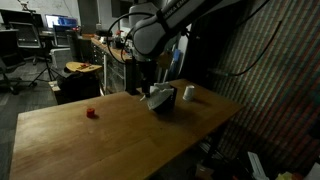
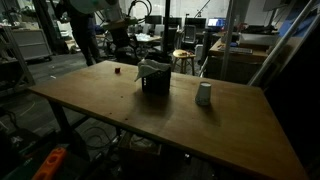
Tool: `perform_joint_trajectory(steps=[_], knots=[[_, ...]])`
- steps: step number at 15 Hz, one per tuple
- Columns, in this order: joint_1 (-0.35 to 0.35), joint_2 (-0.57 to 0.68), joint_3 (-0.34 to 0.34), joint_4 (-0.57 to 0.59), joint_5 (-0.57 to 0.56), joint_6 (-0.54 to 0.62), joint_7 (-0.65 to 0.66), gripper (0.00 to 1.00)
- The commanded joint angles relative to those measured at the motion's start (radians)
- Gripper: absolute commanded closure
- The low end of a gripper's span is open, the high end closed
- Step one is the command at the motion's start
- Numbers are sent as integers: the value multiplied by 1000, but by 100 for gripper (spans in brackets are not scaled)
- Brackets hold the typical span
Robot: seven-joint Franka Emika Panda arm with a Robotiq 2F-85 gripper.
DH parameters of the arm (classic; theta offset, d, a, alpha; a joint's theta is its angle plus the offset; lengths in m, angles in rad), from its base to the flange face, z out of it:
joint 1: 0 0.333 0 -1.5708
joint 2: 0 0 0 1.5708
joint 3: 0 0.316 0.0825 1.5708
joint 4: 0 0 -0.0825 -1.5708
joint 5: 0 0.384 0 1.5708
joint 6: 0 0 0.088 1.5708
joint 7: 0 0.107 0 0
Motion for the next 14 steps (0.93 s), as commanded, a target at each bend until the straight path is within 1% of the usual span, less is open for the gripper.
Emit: perform_joint_trajectory(steps=[1, 4, 9, 14], knots=[[0, -23, -2, -71, -82, 81, -72, 0], [-3, 0, -13, -98, -178, 151, -104, 0], [0, 48, -24, -99, -325, 296, -93, 0], [8, 75, -25, -124, -441, 373, -65, 0]])
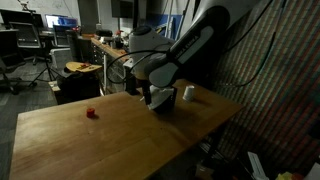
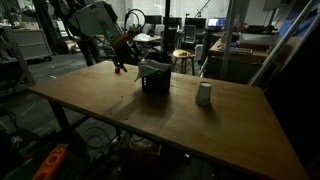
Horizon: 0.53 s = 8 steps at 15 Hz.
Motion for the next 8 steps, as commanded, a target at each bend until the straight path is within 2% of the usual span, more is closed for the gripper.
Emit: perform_joint_trajectory(steps=[1, 4, 8], knots=[[9, 3, -8, -32, -90, 61, 22, 0], [14, 35, -11, -22, -156, 88, 68, 0], [3, 91, -19, 58, -190, 126, 105, 0]])
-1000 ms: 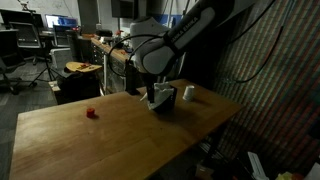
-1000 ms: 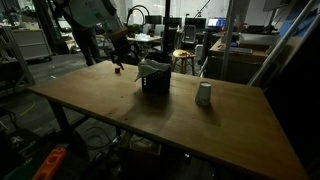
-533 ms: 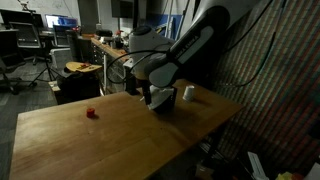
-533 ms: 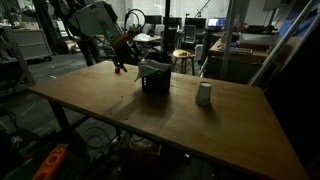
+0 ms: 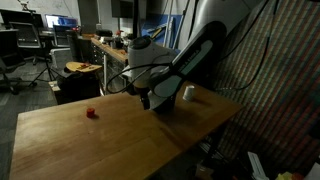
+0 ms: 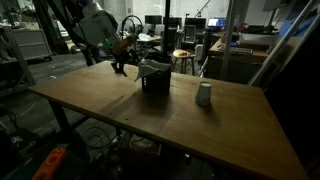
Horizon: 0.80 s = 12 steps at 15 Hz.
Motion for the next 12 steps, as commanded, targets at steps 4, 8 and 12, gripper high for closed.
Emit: perform_joint_trajectory(steps=[4, 8, 12], knots=[[0, 74, -37, 144, -60, 56, 56, 0], [-4, 105, -61, 188, -94, 65, 70, 2], [-7, 128, -75, 216, -121, 58, 86, 0]])
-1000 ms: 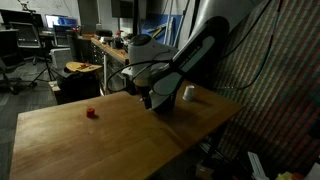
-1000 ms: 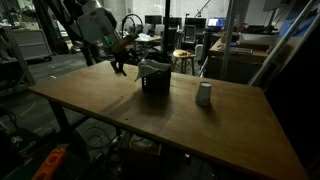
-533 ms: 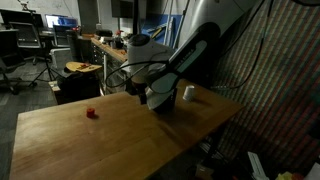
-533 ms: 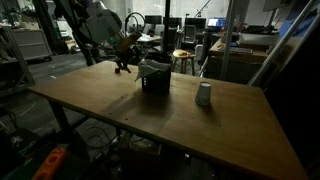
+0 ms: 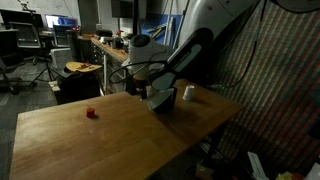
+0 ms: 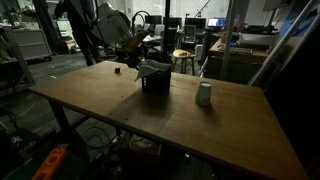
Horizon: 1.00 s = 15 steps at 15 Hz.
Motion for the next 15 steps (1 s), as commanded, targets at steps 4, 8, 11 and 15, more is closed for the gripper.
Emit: perform_joint_trajectory(steps=[4, 8, 11, 15], knots=[[-2, 32, -17, 48, -51, 10, 48, 0], [6, 20, -16, 24, -56, -1, 73, 9], [7, 25, -20, 22, -70, -4, 90, 27], [-3, 38, -26, 27, -86, -10, 98, 8]])
